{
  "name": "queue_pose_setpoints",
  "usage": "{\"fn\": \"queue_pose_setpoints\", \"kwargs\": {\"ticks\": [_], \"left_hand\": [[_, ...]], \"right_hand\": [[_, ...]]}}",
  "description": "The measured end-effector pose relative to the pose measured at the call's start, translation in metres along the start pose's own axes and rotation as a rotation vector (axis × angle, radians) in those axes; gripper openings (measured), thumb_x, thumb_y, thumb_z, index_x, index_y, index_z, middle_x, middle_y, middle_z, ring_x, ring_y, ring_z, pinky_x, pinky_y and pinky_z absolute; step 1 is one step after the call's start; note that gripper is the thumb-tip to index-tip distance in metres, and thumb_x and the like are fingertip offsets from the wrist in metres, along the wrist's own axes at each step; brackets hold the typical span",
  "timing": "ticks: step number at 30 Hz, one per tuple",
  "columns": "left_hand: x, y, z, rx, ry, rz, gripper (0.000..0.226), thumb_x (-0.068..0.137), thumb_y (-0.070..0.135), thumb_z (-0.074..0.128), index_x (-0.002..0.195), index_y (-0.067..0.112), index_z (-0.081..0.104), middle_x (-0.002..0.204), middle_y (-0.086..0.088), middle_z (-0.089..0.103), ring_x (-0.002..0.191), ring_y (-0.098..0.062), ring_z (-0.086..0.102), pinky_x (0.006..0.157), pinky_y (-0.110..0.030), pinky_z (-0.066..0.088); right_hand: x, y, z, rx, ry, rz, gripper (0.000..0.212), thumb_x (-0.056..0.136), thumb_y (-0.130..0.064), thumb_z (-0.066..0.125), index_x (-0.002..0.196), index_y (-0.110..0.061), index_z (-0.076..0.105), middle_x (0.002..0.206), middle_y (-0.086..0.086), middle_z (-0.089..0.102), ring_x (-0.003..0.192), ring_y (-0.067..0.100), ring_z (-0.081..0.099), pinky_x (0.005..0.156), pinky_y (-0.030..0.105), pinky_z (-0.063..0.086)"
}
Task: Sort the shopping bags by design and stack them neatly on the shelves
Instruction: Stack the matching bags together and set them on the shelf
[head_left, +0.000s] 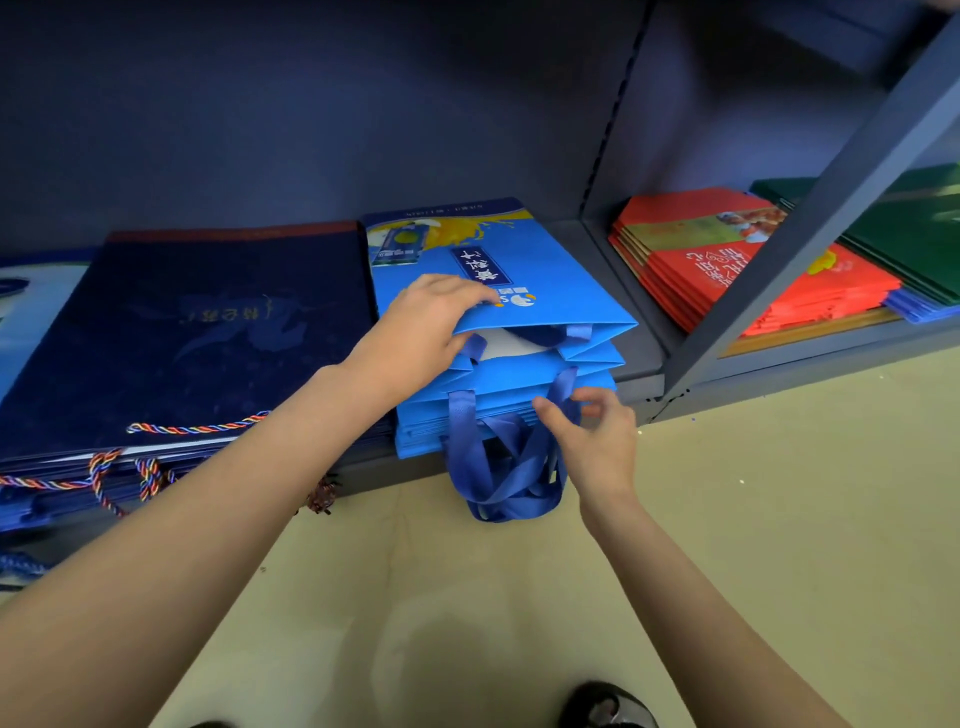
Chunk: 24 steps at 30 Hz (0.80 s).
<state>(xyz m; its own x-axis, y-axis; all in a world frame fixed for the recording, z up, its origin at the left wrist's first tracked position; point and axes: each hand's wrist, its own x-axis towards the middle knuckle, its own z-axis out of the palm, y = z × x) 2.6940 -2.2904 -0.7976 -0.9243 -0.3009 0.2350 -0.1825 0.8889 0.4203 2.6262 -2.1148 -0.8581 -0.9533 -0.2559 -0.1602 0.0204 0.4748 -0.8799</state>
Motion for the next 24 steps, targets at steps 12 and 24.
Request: {"fn": "queue_pose_setpoints", "kwargs": {"ticks": [12, 24], "left_hand": [[-0.011, -0.006, 0.002, -0.046, -0.104, 0.021, 0.045, 0.088, 0.037, 0.058, 0.128, 0.017, 0.053, 0.132, 0.0, 0.051, 0.123, -0.02, 0.042, 0.102, -0.025, 0.027], [0.0, -0.003, -0.01, -0.25, 0.001, -0.088, 0.03, 0.098, 0.032, 0.046, 0.119, 0.018, 0.061, 0.103, 0.005, 0.066, 0.099, -0.016, 0.059, 0.084, -0.025, 0.04]], "right_hand": [[-0.046, -0.075, -0.049, 0.253, -0.214, -0.184, 0.016, 0.081, 0.0, 0.061, 0.079, -0.011, 0.049, 0.062, 0.006, 0.068, 0.048, 0.013, 0.051, 0.053, 0.021, 0.038], [-0.008, -0.004, 0.01, -0.731, -0.337, -0.84, 0.062, 0.075, 0.004, 0.042, 0.137, -0.001, 0.043, 0.131, 0.011, 0.055, 0.101, 0.021, 0.055, 0.07, 0.029, 0.048]]}}
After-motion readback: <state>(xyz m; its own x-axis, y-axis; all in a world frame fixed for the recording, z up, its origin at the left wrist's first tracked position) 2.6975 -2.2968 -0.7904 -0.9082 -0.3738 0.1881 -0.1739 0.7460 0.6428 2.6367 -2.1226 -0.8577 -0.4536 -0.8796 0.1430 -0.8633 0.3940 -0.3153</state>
